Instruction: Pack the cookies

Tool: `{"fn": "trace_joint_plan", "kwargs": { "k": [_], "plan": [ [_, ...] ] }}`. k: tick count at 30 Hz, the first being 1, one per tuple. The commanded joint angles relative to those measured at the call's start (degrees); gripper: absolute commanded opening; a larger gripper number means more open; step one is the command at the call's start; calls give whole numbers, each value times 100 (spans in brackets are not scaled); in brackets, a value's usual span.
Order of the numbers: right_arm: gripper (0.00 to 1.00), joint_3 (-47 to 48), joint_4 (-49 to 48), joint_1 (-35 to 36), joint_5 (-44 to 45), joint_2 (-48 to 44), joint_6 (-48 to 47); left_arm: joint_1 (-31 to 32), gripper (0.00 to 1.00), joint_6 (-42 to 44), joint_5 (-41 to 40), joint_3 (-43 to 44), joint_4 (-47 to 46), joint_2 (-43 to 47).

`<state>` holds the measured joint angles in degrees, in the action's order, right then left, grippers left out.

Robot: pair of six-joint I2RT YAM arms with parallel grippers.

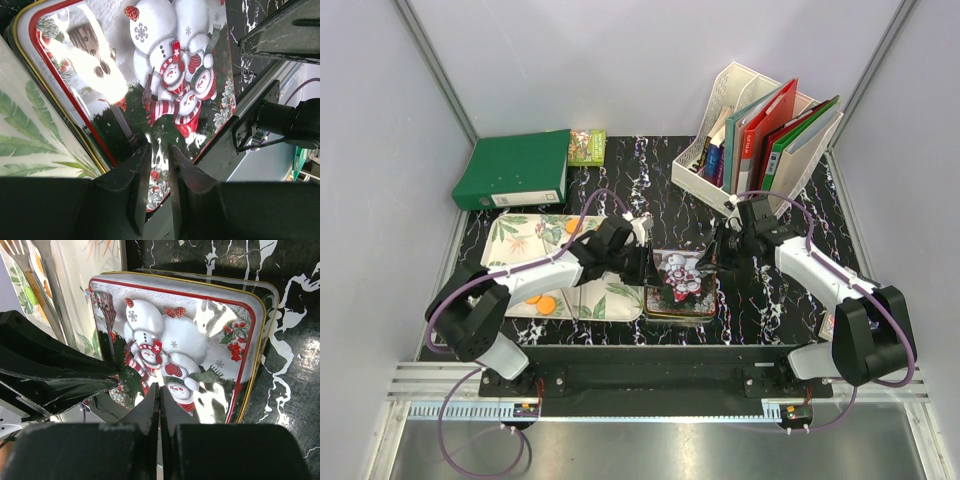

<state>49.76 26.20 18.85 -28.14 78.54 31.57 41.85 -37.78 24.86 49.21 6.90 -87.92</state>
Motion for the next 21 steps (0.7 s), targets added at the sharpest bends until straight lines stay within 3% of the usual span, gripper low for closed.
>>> {"fn": "trace_joint_plan", "kwargs": {
  "k": [1,21],
  "plan": [
    [0,-62,-159,-13,-34,-32,33,-80,25,43,-43,-219,-74,-120],
    [0,-265,-176,-13,2,496,42,-449,23,-28,-8,-720,-74,-226]
  ]
}}
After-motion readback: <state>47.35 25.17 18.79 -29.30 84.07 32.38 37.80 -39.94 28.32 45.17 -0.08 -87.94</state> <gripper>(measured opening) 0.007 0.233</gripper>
